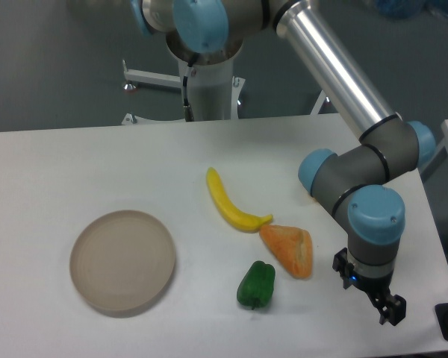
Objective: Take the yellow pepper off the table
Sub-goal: 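Move the gripper up and over toward the yellow pepper, then lower the open gripper around the yellow pepper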
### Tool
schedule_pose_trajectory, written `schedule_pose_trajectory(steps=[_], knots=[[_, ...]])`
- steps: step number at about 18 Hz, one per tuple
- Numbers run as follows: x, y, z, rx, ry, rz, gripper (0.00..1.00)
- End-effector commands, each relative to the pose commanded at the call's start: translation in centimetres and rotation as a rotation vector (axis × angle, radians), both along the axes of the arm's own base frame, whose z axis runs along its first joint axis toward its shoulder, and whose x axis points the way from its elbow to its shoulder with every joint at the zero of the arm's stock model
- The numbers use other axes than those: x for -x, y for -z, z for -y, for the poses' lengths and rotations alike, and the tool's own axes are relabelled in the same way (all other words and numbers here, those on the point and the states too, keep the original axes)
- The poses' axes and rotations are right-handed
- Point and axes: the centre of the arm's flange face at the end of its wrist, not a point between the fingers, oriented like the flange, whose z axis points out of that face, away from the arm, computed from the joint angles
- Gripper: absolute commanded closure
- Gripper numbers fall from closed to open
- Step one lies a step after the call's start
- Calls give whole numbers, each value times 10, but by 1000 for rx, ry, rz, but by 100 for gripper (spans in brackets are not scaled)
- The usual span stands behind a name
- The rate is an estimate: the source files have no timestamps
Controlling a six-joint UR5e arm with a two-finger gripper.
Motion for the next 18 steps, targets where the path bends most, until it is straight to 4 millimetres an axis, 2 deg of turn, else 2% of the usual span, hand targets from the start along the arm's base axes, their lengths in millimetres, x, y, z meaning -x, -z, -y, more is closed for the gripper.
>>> schedule_pose_trajectory(steps=[4, 8, 11, 14, 16, 18], knots=[[-11, -13, 17, 30, -8, 28, 0], [-22, -43, 37, 74, -30, 74, 0], [-28, -58, 54, 109, -40, 109, 0], [-32, -60, 82, 135, -63, 135, 0], [-30, -56, 103, 151, -87, 155, 0], [-31, -47, 113, 170, -95, 173, 0]])
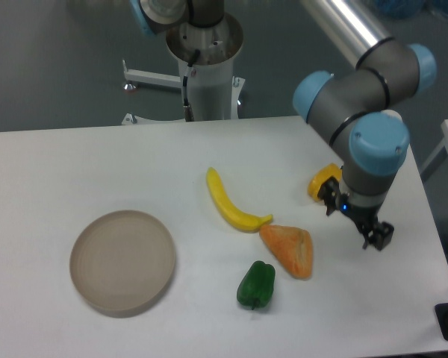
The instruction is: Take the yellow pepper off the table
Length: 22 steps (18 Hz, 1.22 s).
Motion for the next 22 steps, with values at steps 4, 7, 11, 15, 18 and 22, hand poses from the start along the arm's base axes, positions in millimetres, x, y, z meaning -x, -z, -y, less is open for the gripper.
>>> schedule_pose_trajectory(steps=[4, 7, 11, 15, 18, 22], knots=[[2, 14, 28, 75, 2, 13, 0], [-2, 31, 45, 178, 65, -11, 0], [-1, 46, 57, 198, 60, 13, 0], [-8, 61, 70, 206, 53, 27, 0], [-12, 68, 75, 204, 59, 21, 0], [-16, 76, 80, 200, 61, 16, 0]])
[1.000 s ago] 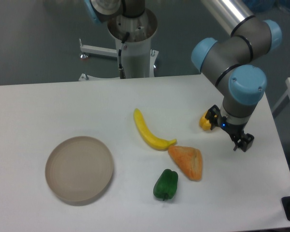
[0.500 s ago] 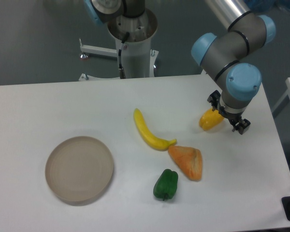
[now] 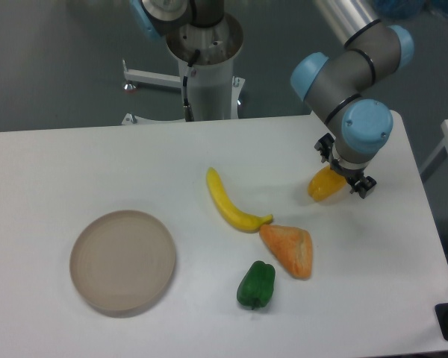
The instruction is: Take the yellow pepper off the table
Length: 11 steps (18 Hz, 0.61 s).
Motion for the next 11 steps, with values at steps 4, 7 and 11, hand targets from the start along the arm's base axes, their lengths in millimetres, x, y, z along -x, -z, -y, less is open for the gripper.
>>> schedule_pose_trajectory(steps=[4, 7, 11], knots=[[-3, 12, 5, 4, -3, 7, 0], [-5, 17, 7, 9, -3, 8, 0], [-11, 27, 10, 21, -4, 25, 0]])
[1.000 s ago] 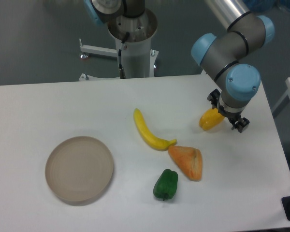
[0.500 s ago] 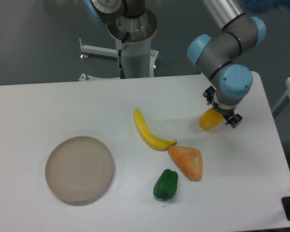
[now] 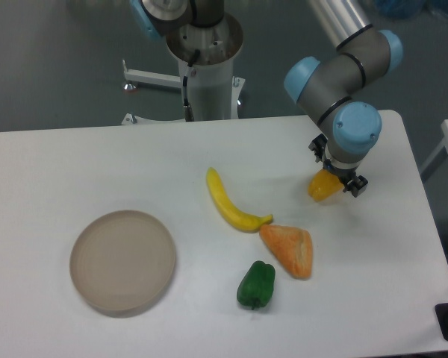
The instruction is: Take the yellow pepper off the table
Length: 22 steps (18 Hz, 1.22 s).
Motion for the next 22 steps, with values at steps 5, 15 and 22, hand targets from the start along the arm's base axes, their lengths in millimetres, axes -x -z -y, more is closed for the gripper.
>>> schedule_pose_trajectory(steps=[5, 15, 22], knots=[[4, 4, 3, -20, -8, -23, 10], [14, -21, 5, -60, -22, -52, 55], [26, -73, -44, -237, -22, -66, 55]])
